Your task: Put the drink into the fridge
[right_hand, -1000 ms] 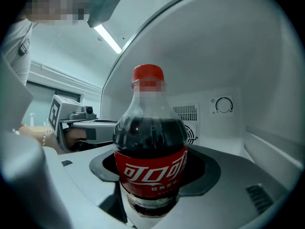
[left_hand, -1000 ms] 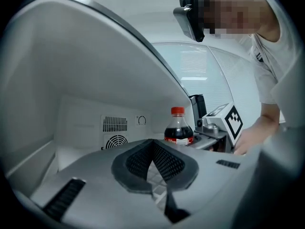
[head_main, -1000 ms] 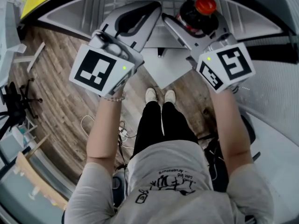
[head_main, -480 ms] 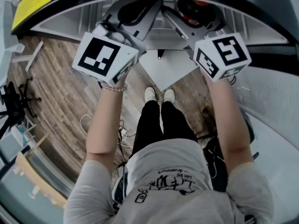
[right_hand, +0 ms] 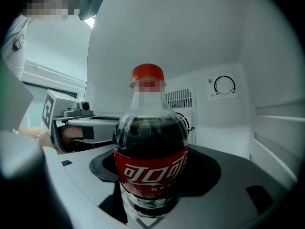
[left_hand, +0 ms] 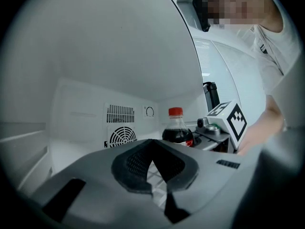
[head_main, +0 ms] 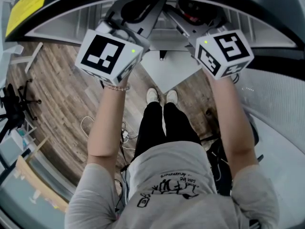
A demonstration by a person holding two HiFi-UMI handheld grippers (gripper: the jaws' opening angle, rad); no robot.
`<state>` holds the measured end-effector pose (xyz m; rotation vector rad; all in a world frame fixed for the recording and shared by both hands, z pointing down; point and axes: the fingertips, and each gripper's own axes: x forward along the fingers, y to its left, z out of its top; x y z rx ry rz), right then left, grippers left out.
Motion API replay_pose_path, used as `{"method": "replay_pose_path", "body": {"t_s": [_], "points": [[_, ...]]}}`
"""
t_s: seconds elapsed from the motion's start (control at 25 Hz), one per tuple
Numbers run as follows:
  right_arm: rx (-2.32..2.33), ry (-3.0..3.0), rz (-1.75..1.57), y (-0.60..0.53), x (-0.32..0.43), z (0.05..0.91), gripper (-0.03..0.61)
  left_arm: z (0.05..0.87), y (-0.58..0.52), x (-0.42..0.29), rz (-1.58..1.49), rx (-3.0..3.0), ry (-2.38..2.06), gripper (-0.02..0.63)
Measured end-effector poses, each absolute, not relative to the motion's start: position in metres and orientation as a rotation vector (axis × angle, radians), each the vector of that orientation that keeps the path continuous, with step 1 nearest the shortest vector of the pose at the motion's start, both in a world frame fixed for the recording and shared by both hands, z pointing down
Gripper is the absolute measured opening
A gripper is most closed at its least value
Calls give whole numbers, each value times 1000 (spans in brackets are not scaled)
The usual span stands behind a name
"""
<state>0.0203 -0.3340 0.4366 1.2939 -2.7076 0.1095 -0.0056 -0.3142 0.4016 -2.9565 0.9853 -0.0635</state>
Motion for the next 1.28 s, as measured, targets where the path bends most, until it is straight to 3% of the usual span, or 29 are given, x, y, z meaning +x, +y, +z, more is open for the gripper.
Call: {"method": "replay_pose_path", "body": {"t_s": [1.28], "points": [[1260, -2797, 211, -338, 18, 431, 346, 391, -310, -4, -46, -2941, 994, 0]]}}
